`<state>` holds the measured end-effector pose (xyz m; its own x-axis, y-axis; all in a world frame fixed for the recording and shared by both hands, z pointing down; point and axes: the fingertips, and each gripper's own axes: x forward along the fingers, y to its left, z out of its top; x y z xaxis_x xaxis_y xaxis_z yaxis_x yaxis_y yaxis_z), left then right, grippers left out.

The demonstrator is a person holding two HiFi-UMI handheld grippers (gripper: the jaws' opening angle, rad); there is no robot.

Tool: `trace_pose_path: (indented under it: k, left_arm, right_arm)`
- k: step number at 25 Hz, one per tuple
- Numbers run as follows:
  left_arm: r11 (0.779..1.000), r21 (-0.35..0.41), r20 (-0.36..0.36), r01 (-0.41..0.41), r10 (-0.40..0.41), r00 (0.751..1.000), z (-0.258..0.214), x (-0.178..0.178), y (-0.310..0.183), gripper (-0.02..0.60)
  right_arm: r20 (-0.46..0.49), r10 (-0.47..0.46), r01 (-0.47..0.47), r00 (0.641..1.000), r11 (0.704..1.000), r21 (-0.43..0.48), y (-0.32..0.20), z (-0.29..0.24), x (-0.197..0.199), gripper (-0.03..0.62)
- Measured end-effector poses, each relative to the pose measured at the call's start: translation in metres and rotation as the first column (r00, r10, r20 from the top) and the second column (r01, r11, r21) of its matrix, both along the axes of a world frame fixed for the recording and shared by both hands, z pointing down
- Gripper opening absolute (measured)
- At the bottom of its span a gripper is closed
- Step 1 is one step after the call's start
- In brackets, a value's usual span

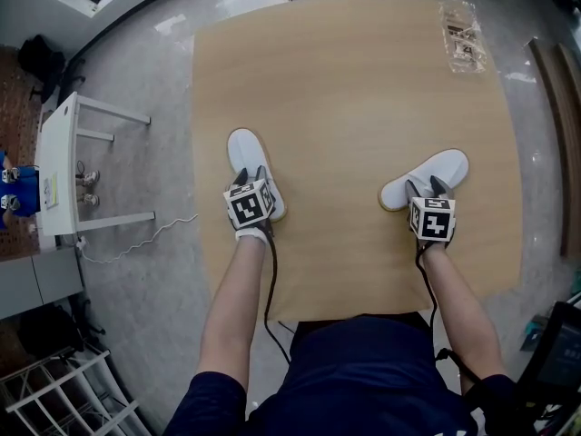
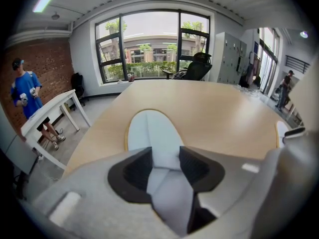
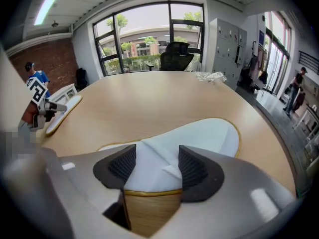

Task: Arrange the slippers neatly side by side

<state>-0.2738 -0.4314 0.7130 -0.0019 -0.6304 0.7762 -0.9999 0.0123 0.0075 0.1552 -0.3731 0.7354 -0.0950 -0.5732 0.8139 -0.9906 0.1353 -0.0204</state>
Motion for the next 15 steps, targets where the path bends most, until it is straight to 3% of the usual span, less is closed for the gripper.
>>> trace_pose_path:
  k: [6, 15]
  left_arm:
    - [0.999, 0.002, -0.012, -0.032, 0.032, 0.999, 0.002, 0.009, 0.008, 0.173]
    - [0.995, -0.006, -0.004, -0.101, 0.101, 0.995, 0.005, 0.037, 0.029, 0.172]
  right_arm:
    - [-0.023, -0.141, 0.141, 0.990, 0.990, 0.024, 0.002, 0.001, -0.006, 0.273]
    - [-0.017, -0.282, 0.282, 0.959, 0.959, 0.035, 0.008, -0.006, -0.026, 0.272]
